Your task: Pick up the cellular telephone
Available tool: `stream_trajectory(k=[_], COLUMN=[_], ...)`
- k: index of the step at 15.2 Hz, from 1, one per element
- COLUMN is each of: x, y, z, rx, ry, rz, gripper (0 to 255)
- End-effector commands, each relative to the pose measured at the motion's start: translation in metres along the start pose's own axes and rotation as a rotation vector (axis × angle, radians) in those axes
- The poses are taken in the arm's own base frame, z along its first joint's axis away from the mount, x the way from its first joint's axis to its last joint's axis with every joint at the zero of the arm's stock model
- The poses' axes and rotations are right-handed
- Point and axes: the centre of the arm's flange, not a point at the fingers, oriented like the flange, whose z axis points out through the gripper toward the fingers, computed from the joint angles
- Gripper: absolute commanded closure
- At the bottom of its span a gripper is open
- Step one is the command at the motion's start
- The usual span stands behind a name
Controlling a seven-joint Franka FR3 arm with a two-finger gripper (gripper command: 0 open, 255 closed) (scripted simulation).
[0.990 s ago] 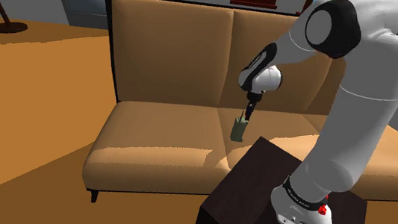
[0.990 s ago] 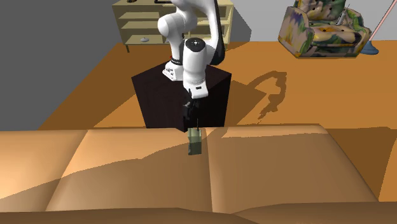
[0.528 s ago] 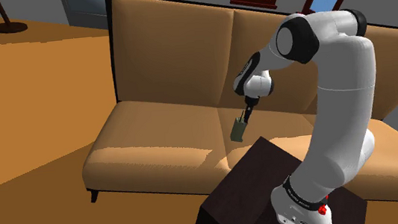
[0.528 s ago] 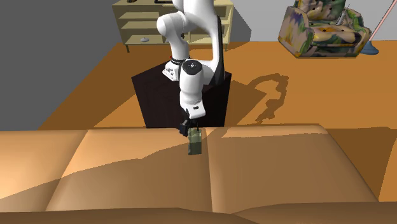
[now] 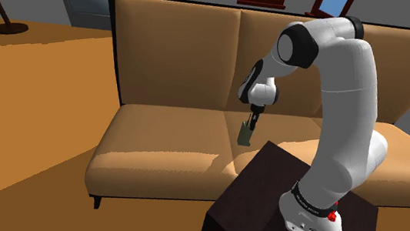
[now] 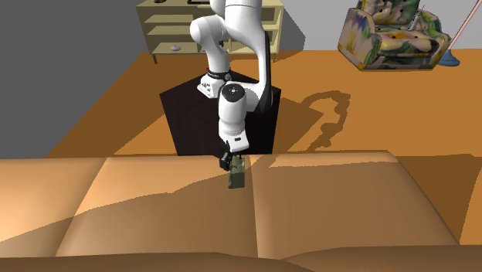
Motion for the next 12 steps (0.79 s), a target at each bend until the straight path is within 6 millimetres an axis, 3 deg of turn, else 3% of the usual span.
stream_trajectory(k=[1, 9, 12], x=[0.000, 0.000, -0.002], y=[0.000, -0.001, -0.001], z=[0.001, 0.002, -0.014], rx=[0.000, 0.000, 0.000], ry=[0.000, 0.000, 0.000], rz=[0.000, 0.000, 0.000], gripper=[255, 255, 255])
